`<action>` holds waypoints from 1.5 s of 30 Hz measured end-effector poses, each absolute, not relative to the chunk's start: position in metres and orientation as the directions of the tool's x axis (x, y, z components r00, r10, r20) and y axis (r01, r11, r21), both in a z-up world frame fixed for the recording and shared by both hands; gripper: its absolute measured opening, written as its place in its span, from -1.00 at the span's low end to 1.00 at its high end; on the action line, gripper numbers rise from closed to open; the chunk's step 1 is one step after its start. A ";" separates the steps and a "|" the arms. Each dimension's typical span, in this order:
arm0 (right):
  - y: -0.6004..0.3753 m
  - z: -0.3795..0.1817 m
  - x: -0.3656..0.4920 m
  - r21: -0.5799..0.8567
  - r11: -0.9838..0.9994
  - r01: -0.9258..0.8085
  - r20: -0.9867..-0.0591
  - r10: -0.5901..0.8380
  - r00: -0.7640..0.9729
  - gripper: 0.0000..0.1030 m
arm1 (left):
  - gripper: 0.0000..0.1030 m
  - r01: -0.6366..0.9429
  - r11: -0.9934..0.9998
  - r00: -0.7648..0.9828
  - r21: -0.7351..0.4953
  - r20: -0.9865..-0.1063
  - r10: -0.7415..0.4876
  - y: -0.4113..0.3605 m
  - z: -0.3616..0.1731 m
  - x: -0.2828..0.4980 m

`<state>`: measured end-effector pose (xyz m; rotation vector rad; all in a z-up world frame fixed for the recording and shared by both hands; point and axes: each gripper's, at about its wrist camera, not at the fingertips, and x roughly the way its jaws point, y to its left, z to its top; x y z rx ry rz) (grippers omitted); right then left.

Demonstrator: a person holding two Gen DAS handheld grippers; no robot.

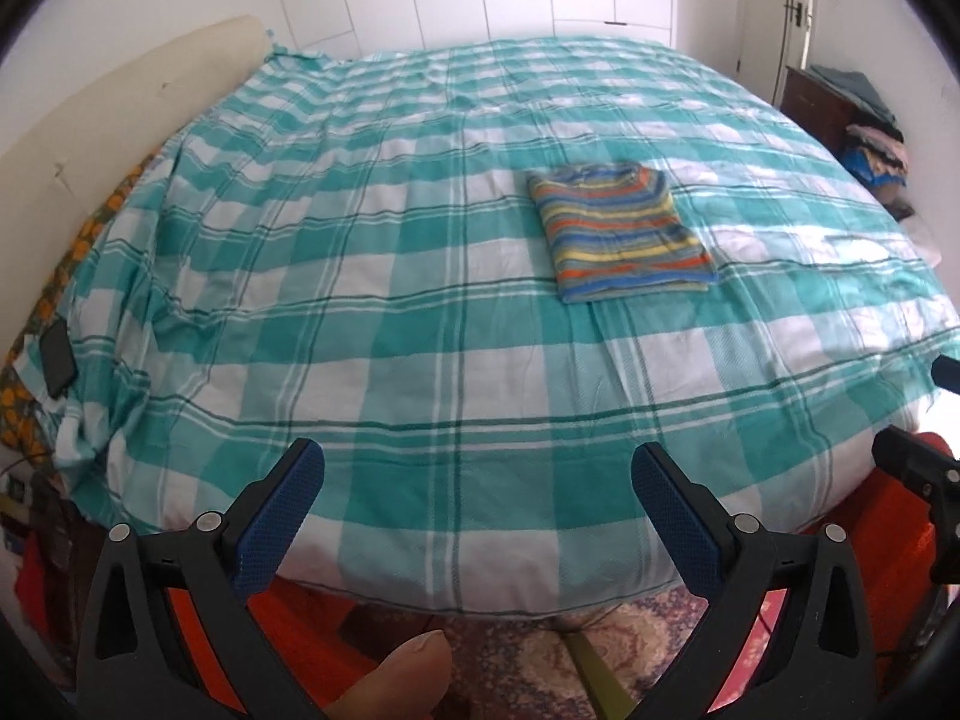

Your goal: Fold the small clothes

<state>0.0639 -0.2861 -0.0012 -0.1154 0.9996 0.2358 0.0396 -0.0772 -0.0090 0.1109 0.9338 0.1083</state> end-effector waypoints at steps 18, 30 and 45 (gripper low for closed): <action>-0.281 0.012 0.062 -0.008 0.963 -0.271 -0.843 0.139 0.519 0.97 | 0.99 -0.028 0.990 0.563 0.137 -0.817 0.129 -0.078 -0.001 0.037; -0.279 0.012 0.061 -0.007 0.962 -0.274 -0.846 0.141 0.515 0.99 | 0.99 -0.023 0.991 0.557 0.132 -0.821 0.122 -0.078 -0.001 0.037; -0.282 0.015 0.064 -0.035 0.960 -0.278 -0.855 0.116 0.506 0.99 | 0.98 -0.014 0.995 0.560 0.103 -0.824 0.093 -0.079 0.002 0.038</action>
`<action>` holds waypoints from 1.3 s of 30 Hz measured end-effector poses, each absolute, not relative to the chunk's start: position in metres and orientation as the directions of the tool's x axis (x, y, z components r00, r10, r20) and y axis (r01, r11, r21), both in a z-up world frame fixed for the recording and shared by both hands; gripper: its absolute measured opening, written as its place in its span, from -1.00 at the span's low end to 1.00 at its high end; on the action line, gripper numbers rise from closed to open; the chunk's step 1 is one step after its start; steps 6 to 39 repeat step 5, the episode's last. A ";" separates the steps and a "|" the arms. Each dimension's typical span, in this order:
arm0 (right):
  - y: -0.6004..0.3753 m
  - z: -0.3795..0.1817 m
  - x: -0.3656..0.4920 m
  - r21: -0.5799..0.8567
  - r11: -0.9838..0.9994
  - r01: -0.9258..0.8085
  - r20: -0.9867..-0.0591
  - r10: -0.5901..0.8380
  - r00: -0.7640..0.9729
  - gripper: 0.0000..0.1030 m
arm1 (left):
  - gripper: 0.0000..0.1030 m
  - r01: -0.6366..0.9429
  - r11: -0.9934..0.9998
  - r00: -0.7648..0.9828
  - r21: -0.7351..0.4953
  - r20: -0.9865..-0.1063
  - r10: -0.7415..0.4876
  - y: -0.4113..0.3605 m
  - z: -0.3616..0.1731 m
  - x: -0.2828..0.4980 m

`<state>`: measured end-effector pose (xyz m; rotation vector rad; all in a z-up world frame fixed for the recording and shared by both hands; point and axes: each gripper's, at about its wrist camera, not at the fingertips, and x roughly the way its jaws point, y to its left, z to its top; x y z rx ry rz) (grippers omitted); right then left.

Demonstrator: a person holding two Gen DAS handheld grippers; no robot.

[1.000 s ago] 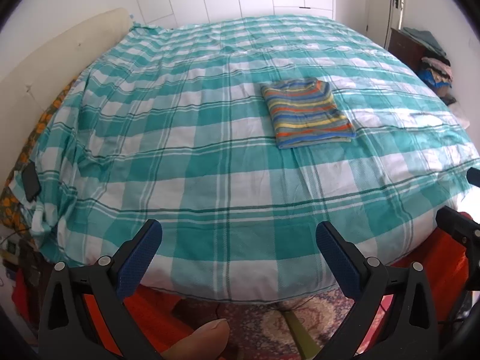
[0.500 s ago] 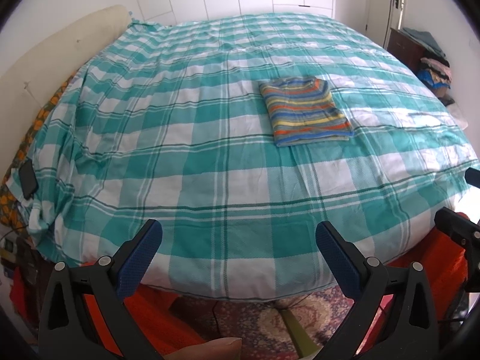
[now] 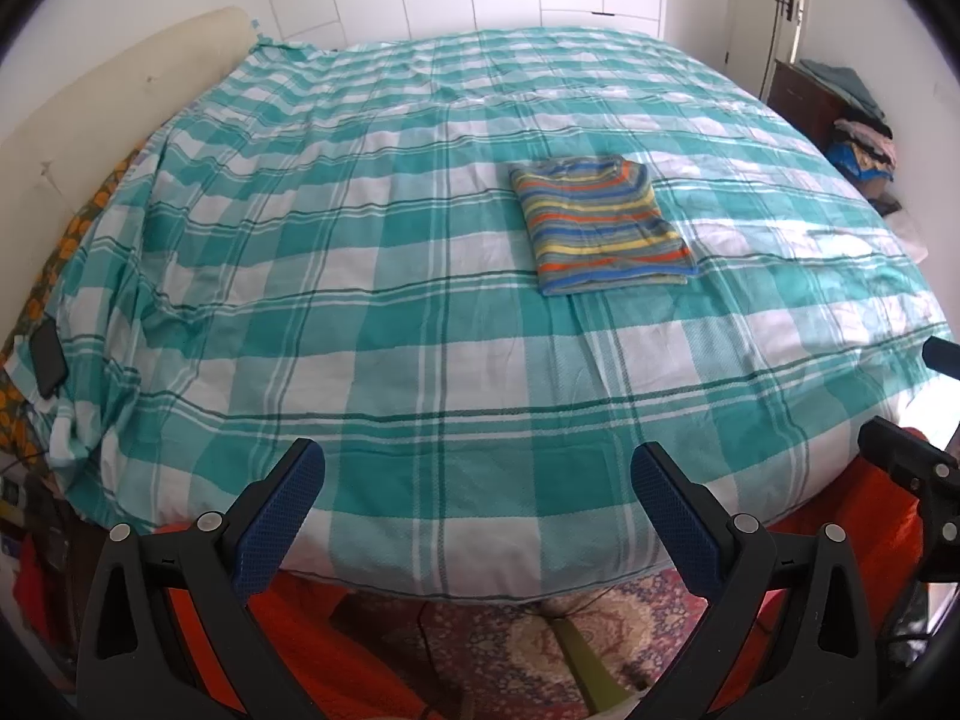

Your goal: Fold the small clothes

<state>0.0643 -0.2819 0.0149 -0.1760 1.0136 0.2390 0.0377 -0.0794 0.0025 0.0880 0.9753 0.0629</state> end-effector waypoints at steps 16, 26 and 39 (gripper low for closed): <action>-0.284 0.015 0.065 -0.034 0.961 -0.275 -0.853 0.115 0.509 0.99 | 0.98 -0.008 0.990 0.586 0.140 -0.801 0.118 -0.085 0.006 0.035; -0.284 0.015 0.065 -0.034 0.961 -0.275 -0.853 0.115 0.509 0.99 | 0.98 -0.008 0.990 0.586 0.140 -0.801 0.118 -0.085 0.006 0.035; -0.284 0.015 0.065 -0.034 0.961 -0.275 -0.853 0.115 0.509 0.99 | 0.98 -0.008 0.990 0.586 0.140 -0.801 0.118 -0.085 0.006 0.035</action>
